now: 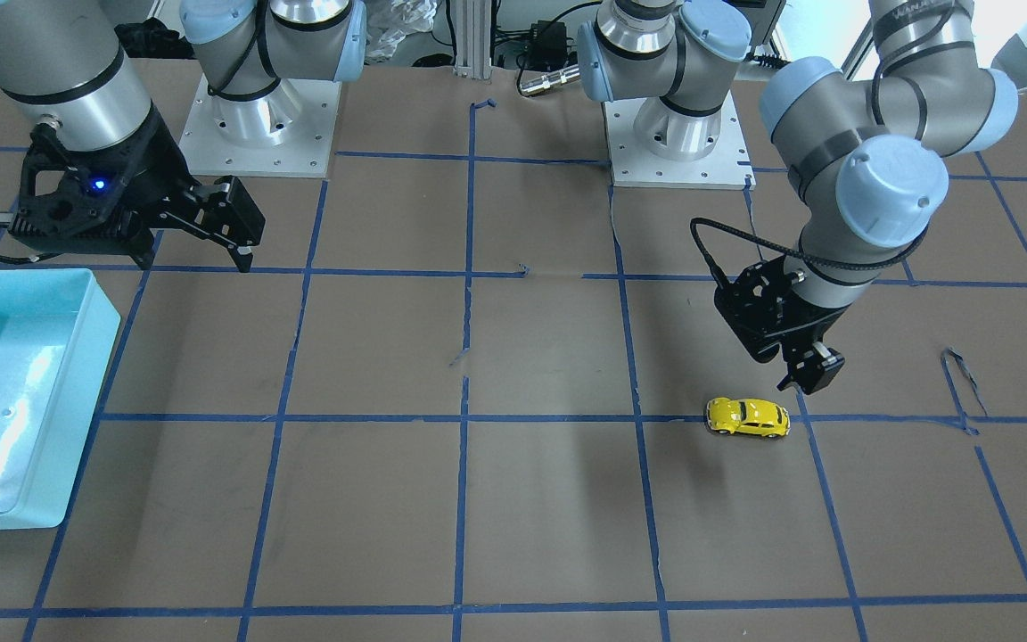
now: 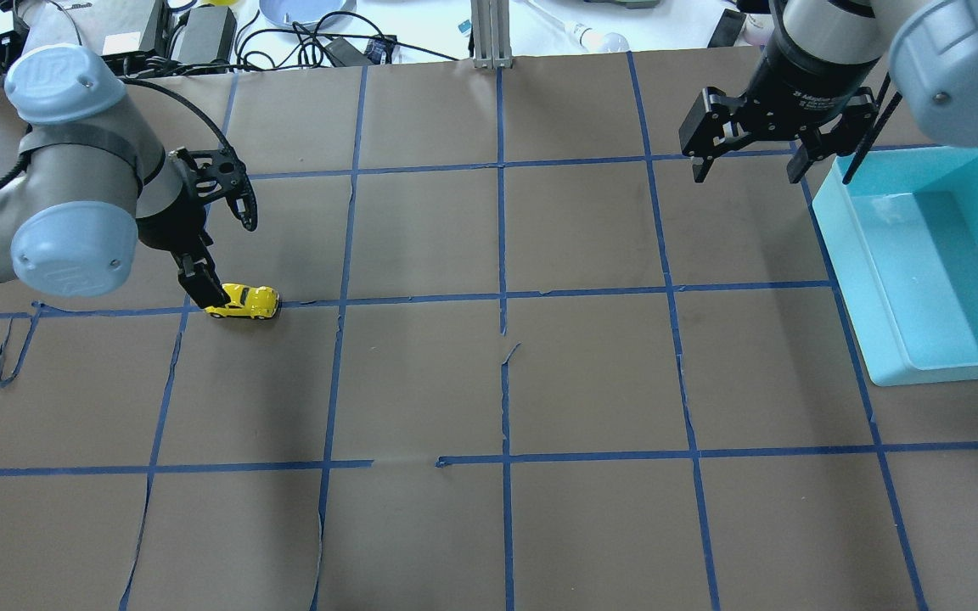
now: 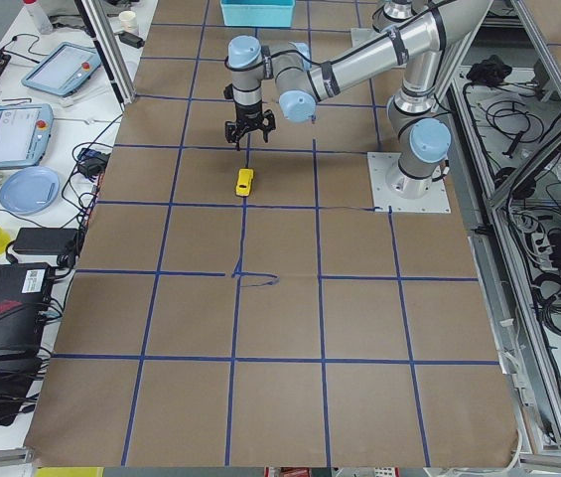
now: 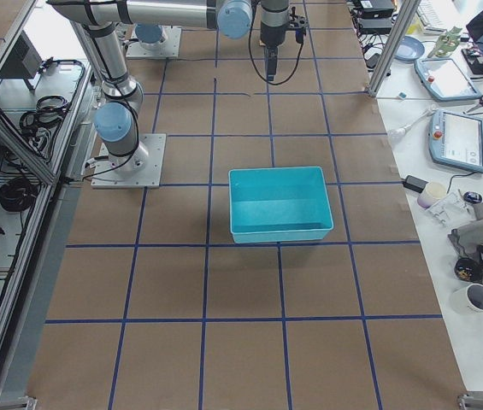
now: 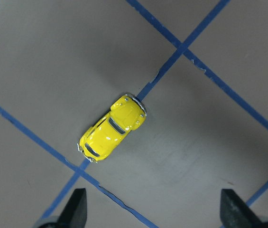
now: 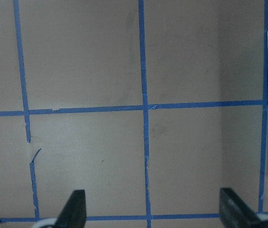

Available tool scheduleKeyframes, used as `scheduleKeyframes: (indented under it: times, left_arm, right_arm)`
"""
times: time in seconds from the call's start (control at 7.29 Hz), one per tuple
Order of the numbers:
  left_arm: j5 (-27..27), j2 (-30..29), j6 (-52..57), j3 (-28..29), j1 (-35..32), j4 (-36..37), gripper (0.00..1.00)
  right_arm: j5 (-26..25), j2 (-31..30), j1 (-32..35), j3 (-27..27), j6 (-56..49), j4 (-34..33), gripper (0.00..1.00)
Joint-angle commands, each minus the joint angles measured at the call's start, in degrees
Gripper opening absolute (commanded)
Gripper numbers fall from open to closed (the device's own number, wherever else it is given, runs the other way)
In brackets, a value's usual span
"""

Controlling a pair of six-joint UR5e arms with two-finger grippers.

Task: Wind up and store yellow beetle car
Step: 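Lower the left gripper onto the yellow beetle car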

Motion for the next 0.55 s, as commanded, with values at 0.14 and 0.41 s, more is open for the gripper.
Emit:
scheduleKeyframes:
  times: [0.14,0.41]
  left_arm:
    - [0.4,-7.6,24.6,-0.1,0.3,8.9,0.94]
    - [0.4,-8.4,25.6,-0.2,3.7,8.6,0.95]
  right_arm:
    - [0.2,-0.5,0.6,2.1,0.0,0.1,1.00]
    - [-0.1,-1.0,0.5,2.5,-0.1,-0.2,1.00]
